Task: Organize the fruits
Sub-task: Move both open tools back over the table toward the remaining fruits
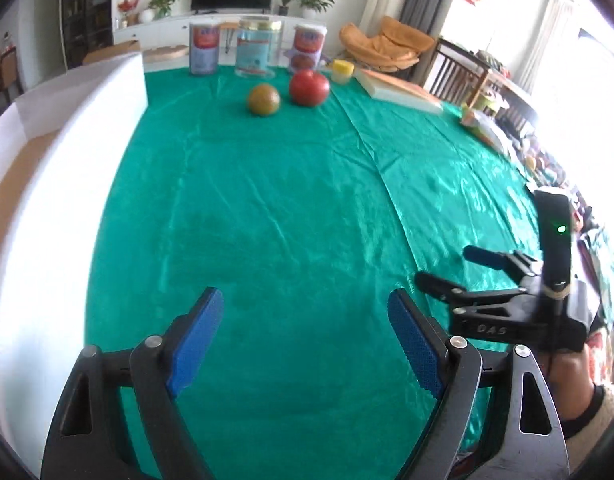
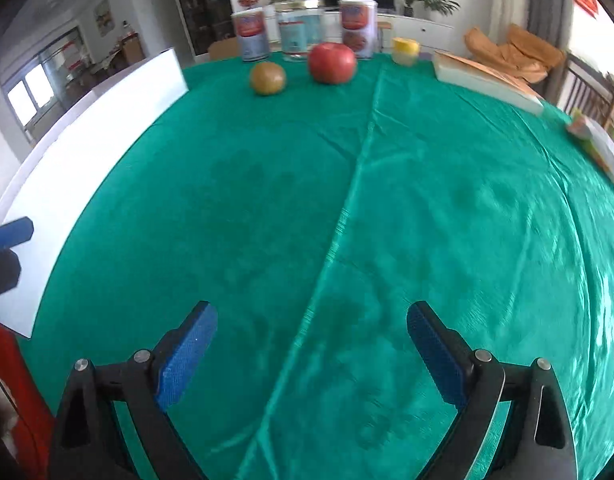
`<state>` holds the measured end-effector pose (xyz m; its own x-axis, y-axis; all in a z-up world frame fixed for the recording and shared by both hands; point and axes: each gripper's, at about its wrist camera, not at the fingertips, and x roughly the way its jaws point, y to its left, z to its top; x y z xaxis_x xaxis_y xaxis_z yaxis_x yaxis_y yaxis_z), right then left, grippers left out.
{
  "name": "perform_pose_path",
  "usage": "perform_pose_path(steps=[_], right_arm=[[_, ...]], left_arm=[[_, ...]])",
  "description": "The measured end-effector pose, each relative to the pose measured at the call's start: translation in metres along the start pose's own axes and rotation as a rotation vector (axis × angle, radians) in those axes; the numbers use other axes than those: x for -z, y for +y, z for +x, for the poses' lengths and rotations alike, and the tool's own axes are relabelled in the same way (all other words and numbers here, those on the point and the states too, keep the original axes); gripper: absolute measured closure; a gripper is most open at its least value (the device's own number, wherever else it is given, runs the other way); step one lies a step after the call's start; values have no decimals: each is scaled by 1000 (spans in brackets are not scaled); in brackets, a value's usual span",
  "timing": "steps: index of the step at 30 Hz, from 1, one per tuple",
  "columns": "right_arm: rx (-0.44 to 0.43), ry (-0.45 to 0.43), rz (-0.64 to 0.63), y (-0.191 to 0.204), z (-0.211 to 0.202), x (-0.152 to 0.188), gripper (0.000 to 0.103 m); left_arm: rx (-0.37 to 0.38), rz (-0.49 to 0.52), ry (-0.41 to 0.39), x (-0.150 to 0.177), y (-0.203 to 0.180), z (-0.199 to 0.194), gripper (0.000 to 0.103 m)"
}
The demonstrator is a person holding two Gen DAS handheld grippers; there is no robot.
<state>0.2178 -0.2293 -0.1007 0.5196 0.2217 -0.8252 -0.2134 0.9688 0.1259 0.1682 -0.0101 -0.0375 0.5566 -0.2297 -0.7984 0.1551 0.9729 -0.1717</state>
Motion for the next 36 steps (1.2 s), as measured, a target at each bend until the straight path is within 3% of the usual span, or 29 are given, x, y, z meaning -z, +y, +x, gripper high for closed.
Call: perform_pose_path(steps=[3,6,10,19,36], right_arm=[[71,-61,23,-21,-12,14,7],[84,-87,49,-28,-19,16,7],[96,-65,33,-25,-16,14,4],[140,-41,9,-20,-6,15,0],[141,-41,9,-21,-6,14,0]], left_arm=[[-61,31,-1,6,-14,34,17],[-120,47,-23,9,-12,51,17],[-170,45,-51,12,-4,60,17],[-171,62,-31,11,-6,66,7],[-169,63,-31,10,-6,66,6]])
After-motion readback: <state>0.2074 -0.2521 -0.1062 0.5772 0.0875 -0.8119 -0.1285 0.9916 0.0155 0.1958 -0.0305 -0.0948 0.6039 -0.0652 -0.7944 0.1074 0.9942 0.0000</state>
